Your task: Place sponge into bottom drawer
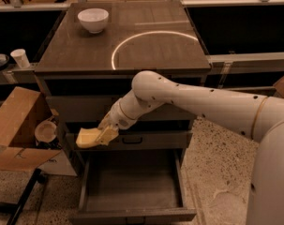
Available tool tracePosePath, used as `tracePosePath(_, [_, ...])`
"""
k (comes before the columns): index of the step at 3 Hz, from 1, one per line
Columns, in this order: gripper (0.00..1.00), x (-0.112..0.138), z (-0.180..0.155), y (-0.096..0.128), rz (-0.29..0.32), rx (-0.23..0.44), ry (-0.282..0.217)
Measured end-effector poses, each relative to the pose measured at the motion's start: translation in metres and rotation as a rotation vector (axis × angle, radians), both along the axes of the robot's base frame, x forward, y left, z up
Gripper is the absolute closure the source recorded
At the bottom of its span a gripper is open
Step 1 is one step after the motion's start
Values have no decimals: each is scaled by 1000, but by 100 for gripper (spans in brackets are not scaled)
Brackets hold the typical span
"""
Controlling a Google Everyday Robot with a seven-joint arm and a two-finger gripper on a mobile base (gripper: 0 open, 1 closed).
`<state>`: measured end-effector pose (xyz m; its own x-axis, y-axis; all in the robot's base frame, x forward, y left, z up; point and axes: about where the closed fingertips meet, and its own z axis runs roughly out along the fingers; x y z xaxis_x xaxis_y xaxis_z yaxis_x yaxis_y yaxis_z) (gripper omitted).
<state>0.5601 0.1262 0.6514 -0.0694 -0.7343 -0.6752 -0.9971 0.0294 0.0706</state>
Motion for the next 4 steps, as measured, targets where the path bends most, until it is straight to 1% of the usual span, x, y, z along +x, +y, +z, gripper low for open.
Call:
tracePosePath(1, [100,-24,-59,-8,-97,-47,45])
tracePosePath(2, [100,-48,-113,-26,-197,-52,90])
tracePosePath(3, [100,-72,-175,-44,-287,-49,170])
tracePosePath(4, [100,-106,-265,-56,-357,-37,341])
